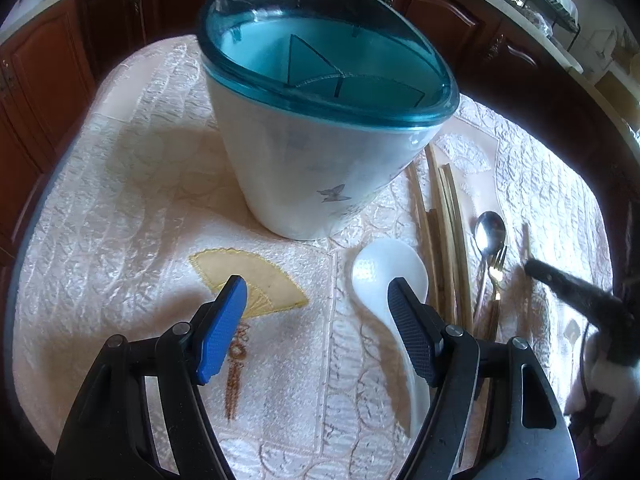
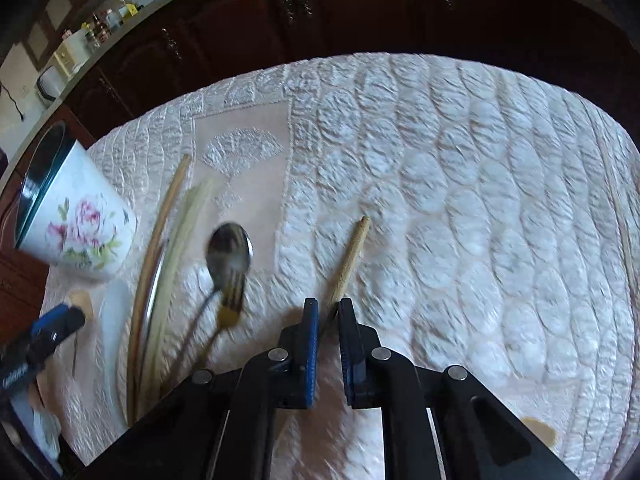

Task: Organize utensils
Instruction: 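Lower the left gripper onto the white ceramic spoon while the right gripper reaches a chopstick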

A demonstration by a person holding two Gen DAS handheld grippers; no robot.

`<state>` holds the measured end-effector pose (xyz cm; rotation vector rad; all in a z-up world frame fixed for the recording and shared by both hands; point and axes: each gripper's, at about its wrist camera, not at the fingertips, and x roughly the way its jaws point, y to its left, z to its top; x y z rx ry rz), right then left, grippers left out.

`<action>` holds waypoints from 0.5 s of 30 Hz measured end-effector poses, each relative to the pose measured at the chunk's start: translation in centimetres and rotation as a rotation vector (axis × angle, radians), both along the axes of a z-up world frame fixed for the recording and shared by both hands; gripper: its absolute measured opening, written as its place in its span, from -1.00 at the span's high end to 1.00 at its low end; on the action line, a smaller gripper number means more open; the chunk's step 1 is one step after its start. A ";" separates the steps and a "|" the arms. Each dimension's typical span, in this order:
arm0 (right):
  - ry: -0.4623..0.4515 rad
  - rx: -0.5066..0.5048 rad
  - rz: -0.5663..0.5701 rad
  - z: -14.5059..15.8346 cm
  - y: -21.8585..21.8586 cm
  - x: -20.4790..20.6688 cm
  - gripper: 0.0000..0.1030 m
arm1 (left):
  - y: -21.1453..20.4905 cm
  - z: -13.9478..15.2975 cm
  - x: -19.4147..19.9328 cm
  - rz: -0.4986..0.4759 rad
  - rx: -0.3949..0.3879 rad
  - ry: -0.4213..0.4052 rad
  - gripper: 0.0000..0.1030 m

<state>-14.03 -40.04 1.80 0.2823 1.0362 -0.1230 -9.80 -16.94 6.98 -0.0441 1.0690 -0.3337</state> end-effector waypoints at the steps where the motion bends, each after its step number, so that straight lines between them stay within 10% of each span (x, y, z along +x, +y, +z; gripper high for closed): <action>1: 0.002 0.010 0.002 0.0 -0.2 -0.5 0.82 | -0.2 -0.2 0.2 -0.002 -0.002 0.007 -0.42; 12: 0.012 0.077 0.069 -1.4 1.2 -1.7 0.79 | -1.7 -1.9 1.6 -0.006 -0.011 0.018 -0.34; 15: 0.004 0.096 0.071 -1.6 1.3 -1.8 0.66 | -2.1 -2.0 1.7 -0.005 -0.017 0.008 -0.07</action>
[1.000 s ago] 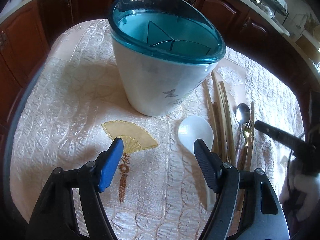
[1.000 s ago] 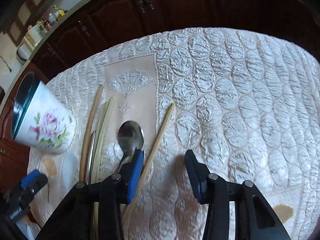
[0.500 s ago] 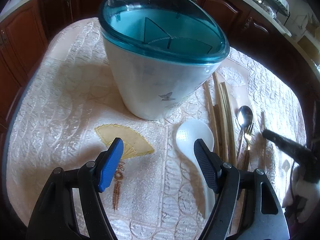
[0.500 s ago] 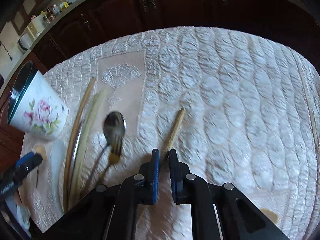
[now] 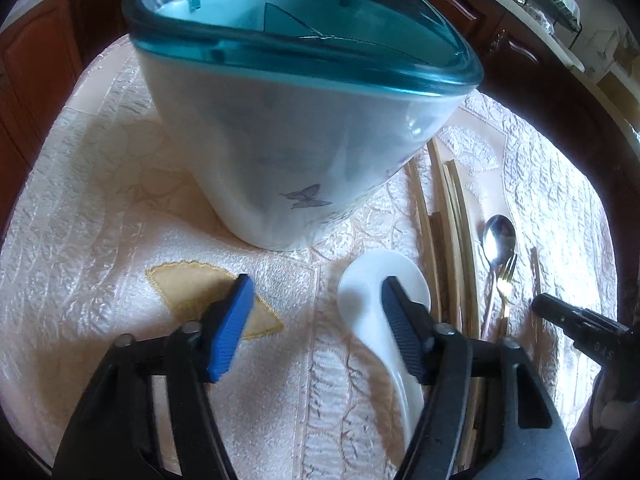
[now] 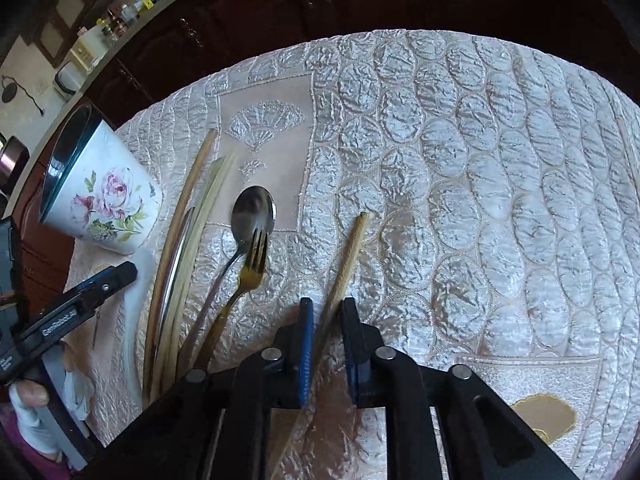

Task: Organize utensils
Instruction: 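Lower the left gripper onto the white ceramic spoon while the right gripper reaches a chopstick, then close the left gripper on the white spoon while the right gripper grasps one wooden chopstick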

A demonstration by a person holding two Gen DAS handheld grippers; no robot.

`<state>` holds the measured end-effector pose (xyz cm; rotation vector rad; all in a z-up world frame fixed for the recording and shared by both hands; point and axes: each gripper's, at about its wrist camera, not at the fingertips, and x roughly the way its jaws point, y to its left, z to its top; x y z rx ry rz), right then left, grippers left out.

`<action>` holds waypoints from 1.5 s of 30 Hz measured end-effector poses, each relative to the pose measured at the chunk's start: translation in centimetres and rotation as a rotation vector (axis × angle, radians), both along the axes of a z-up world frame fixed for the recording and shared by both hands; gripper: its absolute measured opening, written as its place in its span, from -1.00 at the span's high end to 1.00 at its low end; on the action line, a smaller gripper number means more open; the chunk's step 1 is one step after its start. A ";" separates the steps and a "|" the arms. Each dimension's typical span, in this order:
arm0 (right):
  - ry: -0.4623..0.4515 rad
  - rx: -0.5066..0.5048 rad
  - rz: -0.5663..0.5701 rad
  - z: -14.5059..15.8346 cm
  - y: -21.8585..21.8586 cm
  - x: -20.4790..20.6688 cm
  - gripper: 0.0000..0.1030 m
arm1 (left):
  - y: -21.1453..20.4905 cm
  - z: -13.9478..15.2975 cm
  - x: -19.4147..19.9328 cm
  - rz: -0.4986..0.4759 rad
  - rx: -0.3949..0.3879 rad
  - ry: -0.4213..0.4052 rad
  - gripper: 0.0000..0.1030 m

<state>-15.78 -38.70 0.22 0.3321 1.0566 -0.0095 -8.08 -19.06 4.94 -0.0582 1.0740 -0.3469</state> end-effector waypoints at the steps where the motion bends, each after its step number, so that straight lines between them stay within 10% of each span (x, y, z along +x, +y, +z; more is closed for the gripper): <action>1: -0.001 0.003 0.002 0.0 0.0 0.2 0.62 | 0.0 0.0 0.0 -0.002 -0.008 0.001 0.17; 6: -0.004 -0.010 0.019 0.3 0.3 0.6 0.55 | 0.0 -0.6 0.0 -0.041 -0.120 0.037 0.78; 11: -0.006 0.018 0.029 0.0 1.5 0.7 0.85 | 1.4 -0.6 -0.6 -0.044 -0.167 0.066 0.90; 21: 0.010 0.051 0.087 -1.1 5.0 -2.1 0.88 | 5.4 0.8 -2.6 -0.029 -0.168 0.072 0.91; 25: 0.003 0.058 0.066 -0.9 5.3 -3.0 0.88 | 5.7 0.7 -1.6 -0.020 -0.216 0.079 0.33; 34: -0.002 0.108 0.025 -0.5 3.1 -5.5 0.87 | 2.2 -0.7 -0.6 -0.021 -0.228 0.078 0.31; 45: 0.010 0.098 0.023 -0.5 2.7 -4.2 0.85 | 3.2 -1.1 -1.0 -0.060 -0.290 0.092 0.89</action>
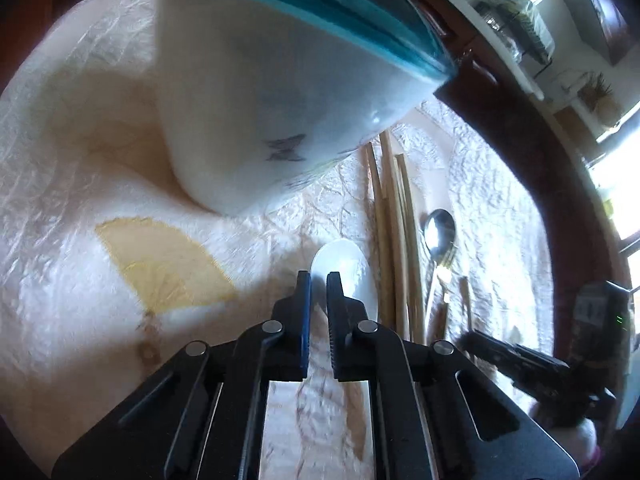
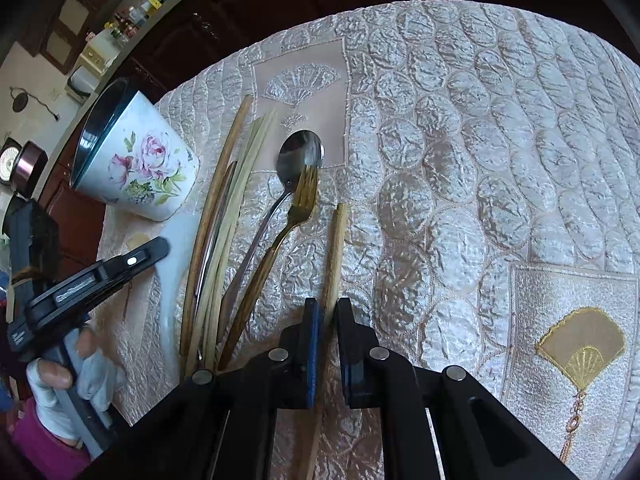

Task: Organize utensils
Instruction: 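Close the left gripper on the white spoon while the right gripper grasps one wooden chopstick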

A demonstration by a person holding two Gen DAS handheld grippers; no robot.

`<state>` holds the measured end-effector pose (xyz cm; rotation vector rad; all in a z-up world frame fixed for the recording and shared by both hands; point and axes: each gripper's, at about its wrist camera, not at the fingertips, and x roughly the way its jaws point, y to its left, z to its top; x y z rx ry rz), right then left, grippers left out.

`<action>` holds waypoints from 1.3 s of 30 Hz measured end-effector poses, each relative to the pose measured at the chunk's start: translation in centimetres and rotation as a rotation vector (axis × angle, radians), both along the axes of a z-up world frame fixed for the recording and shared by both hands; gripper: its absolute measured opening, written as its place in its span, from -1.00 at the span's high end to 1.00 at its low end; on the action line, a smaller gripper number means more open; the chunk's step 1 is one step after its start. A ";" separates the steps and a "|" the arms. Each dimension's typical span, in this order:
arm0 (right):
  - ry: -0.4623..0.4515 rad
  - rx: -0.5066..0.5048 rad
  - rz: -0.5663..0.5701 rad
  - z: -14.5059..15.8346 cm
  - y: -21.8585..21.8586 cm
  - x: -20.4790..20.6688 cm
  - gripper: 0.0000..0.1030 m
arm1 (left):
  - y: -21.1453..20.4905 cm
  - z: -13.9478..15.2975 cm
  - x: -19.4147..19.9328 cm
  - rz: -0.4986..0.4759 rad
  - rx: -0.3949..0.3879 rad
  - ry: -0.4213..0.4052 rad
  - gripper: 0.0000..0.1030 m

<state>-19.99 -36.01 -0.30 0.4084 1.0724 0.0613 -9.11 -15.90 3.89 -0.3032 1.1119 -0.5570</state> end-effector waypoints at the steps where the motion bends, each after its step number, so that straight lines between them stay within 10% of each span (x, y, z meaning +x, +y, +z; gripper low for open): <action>1: -0.001 -0.005 0.014 0.0 0.2 0.0 0.85 | 0.3 0.1 -0.3 -0.007 -0.002 0.002 0.90; 13: 0.003 -0.032 0.056 -0.1 2.7 -0.2 0.85 | 4.9 0.5 -4.7 -0.030 0.092 -0.002 0.91; 18: 0.010 -0.056 0.069 0.2 2.5 1.2 0.45 | 5.5 0.2 -4.1 -0.063 0.103 -0.009 0.34; 27: 0.013 -0.097 0.095 -0.1 3.3 4.6 0.64 | 4.6 -0.5 -2.5 -0.159 0.165 -0.019 0.30; 32: 0.004 -0.092 0.099 -0.1 2.9 5.4 0.89 | 2.7 -0.4 -3.5 -0.287 0.238 -0.059 0.70; 39: -0.072 -0.067 0.093 2.7 1.1 3.1 0.90 | 4.6 0.7 -4.2 -0.229 0.166 -0.054 0.93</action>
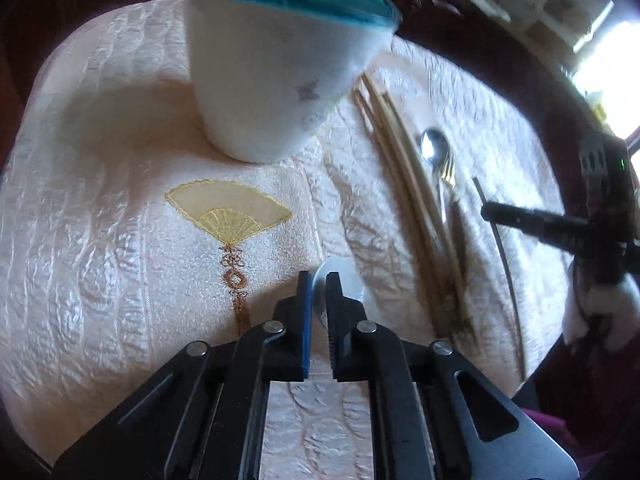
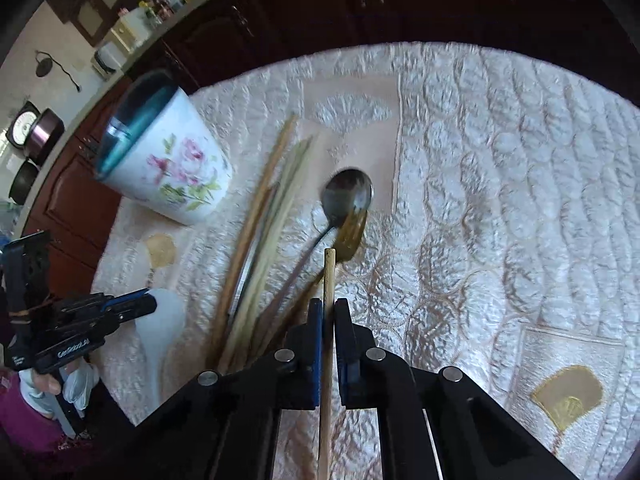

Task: Organize utensils
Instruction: 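Close the left gripper on the white spoon while the right gripper grasps one wooden chopstick, then lift both held utensils and drop them into the teal-rimmed holder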

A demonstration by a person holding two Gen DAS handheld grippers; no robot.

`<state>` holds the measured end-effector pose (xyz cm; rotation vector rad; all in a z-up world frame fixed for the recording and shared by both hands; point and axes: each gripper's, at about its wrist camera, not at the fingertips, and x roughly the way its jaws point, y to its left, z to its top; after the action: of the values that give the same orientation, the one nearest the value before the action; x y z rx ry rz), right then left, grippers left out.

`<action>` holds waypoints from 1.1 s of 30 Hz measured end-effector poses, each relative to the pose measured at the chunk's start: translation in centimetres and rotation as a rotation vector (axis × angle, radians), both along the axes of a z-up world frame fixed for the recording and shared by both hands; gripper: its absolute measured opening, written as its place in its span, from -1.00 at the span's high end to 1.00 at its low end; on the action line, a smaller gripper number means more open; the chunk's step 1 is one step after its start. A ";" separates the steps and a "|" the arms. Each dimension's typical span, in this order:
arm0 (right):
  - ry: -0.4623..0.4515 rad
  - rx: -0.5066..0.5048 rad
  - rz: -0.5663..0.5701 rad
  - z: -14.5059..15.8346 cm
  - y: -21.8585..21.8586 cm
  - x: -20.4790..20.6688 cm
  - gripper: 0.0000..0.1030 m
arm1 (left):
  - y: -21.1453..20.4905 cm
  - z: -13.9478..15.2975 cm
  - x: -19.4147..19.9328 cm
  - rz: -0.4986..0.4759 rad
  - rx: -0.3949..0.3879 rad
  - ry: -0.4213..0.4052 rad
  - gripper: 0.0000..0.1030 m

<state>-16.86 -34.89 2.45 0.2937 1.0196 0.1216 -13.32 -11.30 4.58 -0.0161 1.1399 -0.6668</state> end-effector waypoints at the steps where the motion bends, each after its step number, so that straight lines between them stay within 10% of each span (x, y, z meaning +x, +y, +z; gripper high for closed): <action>1: -0.013 -0.001 0.000 0.6 -0.1 -0.3 0.90 | 0.3 0.4 -0.2 0.006 -0.006 -0.009 0.94; 19: -0.355 0.050 0.083 15.2 3.6 -3.3 0.90 | 6.4 15.9 -1.0 0.128 -0.242 -0.271 0.97; 33: -0.635 -0.019 0.017 24.6 9.6 6.5 0.90 | 2.9 19.2 6.3 0.360 -0.070 -0.678 0.97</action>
<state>-10.37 -25.24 27.01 0.2074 0.3929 0.2046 -7.04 -8.41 23.77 -0.0494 0.4408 -0.3425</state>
